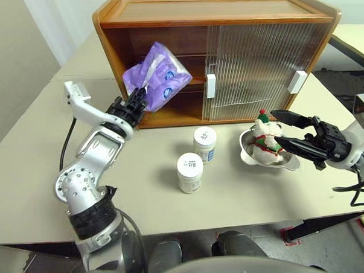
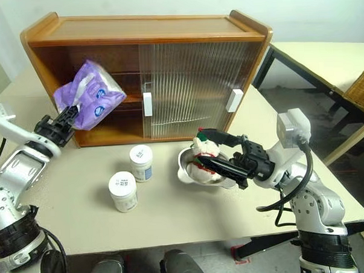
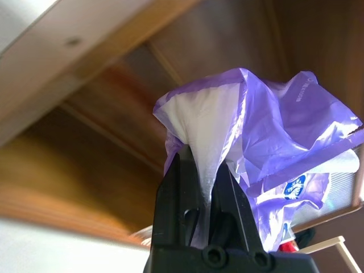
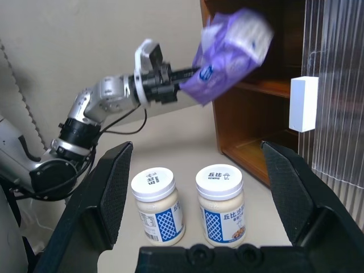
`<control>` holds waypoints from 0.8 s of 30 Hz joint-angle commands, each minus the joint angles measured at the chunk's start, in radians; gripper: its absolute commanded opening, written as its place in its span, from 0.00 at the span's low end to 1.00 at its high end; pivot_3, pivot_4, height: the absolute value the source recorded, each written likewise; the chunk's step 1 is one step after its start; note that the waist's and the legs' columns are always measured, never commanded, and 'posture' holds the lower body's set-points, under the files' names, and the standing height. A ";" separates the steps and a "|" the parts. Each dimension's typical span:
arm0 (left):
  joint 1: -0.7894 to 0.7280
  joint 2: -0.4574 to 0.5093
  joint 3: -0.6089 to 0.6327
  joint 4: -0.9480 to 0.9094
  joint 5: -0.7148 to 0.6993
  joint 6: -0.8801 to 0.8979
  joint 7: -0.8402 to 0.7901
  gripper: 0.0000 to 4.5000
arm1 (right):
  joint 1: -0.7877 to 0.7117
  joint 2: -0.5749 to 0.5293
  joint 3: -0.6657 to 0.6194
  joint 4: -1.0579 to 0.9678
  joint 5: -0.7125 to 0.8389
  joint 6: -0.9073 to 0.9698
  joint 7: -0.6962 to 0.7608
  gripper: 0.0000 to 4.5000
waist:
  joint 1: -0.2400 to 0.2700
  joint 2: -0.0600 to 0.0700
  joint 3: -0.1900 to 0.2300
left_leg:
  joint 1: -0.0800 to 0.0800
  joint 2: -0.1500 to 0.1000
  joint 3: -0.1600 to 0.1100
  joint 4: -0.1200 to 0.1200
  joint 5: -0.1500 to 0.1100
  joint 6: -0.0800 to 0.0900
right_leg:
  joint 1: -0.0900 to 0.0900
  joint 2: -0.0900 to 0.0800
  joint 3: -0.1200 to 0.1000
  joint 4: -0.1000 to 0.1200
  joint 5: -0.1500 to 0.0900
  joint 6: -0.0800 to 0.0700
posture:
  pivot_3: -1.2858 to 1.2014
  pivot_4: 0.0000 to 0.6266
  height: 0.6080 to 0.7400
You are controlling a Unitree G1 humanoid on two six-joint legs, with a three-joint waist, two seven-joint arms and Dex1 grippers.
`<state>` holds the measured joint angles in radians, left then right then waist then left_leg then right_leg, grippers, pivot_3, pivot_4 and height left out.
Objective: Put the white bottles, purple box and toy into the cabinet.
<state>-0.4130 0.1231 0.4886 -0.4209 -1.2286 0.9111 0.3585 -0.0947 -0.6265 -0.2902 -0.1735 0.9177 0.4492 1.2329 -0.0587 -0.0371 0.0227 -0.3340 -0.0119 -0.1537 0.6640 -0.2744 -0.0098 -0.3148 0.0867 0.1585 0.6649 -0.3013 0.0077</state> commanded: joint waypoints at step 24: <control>-0.275 -0.040 -0.152 0.265 0.230 -0.209 0.073 0.00 | 0.028 0.028 0.009 0.016 -0.049 -0.043 0.028 1.00 | -0.003 -0.001 0.001 | -0.001 -0.002 0.000 0.003 -0.003 0.006 | 0.003 -0.002 0.000 -0.004 0.000 0.008 | 0.47 0.00 1.00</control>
<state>-0.6660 0.0904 0.3505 -0.1839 -1.0251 0.7151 0.4278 -0.0720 -0.5994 -0.2867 -0.1570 0.8822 0.4157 1.2530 -0.0620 -0.0379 0.0234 -0.3355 -0.0138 -0.1536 0.6672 -0.2779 -0.0041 -0.3122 0.0849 0.1587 0.6611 -0.3017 0.0153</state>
